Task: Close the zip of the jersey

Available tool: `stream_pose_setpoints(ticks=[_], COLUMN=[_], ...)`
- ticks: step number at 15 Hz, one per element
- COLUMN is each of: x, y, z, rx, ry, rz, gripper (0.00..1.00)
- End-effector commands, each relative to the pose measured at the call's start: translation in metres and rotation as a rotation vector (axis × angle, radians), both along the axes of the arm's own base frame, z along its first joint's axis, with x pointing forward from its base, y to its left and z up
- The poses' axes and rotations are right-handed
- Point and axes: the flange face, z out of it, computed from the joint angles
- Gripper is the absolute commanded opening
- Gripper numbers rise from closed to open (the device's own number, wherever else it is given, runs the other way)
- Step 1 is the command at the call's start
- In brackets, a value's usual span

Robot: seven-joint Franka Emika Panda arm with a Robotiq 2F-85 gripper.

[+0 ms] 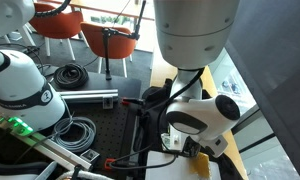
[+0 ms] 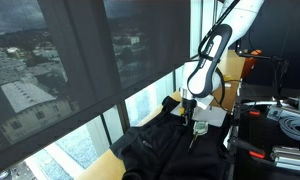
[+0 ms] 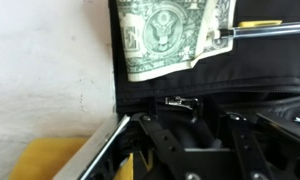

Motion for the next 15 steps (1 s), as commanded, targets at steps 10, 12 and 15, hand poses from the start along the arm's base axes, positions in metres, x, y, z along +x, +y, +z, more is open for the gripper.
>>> stream_pose_setpoints(ticks=[10,12,15], x=[0.008,0.002,-0.009], y=[0.009,0.015,0.029], z=[0.009,0.011,0.012], rx=[-0.017,-0.022,-0.031], ry=[-0.036,-0.035,-0.033], rz=[0.06,0.09,0.147], gripper=[0.02,0.02,0.02])
